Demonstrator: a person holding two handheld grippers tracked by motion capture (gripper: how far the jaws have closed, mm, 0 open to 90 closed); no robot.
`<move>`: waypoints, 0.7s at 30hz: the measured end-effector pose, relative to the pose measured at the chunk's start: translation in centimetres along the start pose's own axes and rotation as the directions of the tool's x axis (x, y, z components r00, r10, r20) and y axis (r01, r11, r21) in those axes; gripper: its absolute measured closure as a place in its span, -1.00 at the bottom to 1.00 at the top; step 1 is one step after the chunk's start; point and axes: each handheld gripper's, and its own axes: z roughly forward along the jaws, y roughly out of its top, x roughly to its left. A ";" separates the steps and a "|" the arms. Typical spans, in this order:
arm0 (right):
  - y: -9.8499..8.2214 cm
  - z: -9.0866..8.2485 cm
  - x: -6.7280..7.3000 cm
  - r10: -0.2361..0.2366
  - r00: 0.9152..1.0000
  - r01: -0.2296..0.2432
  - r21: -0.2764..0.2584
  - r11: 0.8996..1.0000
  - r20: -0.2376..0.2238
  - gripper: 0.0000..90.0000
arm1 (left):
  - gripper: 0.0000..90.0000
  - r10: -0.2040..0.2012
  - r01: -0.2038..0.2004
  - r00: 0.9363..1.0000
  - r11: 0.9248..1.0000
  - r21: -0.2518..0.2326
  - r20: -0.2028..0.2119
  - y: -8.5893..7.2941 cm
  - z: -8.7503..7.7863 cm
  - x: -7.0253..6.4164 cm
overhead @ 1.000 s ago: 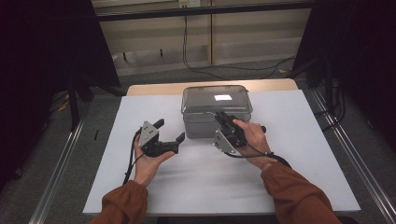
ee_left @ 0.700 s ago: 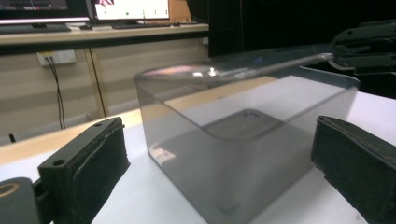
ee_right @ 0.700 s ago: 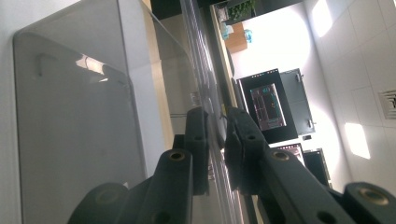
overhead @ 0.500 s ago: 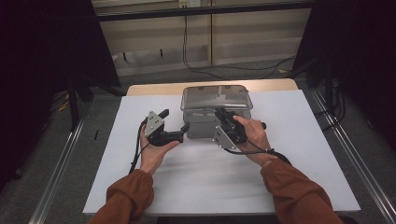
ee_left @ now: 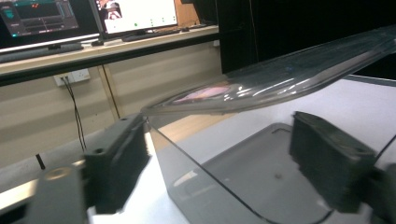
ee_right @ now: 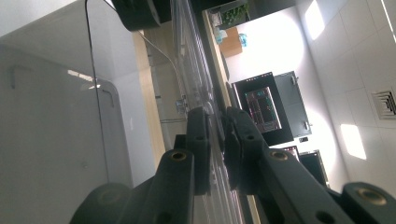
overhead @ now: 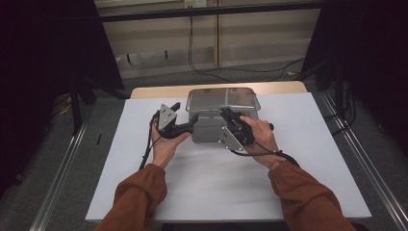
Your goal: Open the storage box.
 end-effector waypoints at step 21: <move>-0.4 -0.3 0.9 0.035 0.999 -0.035 0.002 0.999 -0.030 0.71 | 0.08 0.068 -0.067 0.998 0.996 -0.060 0.011 0.0 0.5 -0.4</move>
